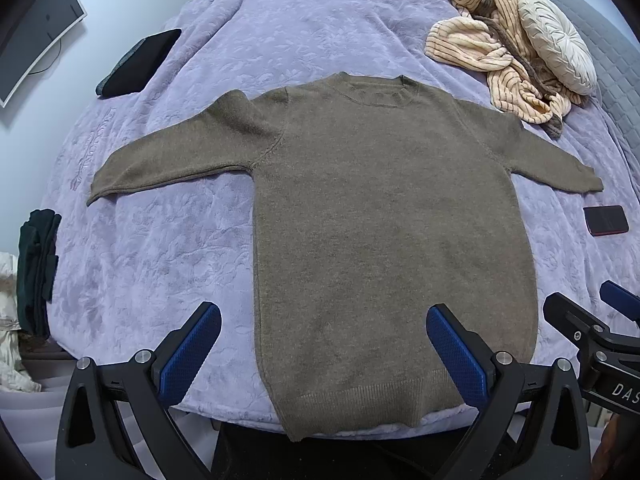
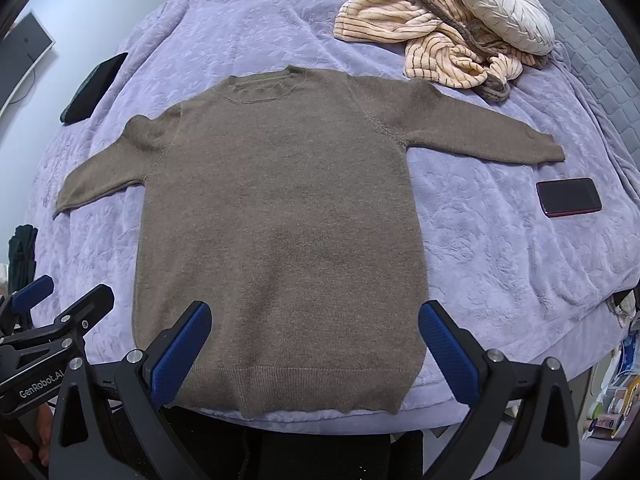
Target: Fold small clothes
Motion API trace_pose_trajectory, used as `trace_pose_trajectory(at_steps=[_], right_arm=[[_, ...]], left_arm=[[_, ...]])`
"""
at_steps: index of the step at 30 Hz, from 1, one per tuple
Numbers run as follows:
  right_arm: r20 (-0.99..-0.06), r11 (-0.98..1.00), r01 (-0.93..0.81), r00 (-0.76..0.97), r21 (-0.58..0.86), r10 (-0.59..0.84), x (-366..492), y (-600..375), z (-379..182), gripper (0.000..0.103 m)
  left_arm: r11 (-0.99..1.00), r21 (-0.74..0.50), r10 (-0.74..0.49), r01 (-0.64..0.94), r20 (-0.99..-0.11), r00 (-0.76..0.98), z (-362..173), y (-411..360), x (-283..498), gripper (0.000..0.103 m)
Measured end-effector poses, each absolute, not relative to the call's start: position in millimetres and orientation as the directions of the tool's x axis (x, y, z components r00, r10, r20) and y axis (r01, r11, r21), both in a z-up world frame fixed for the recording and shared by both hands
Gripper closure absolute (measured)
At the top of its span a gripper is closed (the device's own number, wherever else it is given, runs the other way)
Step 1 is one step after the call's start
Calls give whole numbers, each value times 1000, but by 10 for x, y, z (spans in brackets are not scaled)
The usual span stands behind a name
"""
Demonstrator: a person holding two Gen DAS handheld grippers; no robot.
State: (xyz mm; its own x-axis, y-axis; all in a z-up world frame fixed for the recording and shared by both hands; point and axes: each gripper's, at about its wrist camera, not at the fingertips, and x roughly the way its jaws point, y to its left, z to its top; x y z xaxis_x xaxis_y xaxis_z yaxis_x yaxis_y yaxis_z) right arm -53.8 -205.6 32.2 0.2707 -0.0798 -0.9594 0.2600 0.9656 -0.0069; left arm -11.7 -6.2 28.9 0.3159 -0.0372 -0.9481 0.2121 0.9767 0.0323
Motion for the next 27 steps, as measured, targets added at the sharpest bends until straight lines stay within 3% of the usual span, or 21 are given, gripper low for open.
trace_pose_trajectory(at_steps=[27], right_arm=[[-962,964,264,260,-6,-77,-478,-2081,301,0]], left_arm=[[974,49,-18,220,-956,294,238,-125,-21,0]])
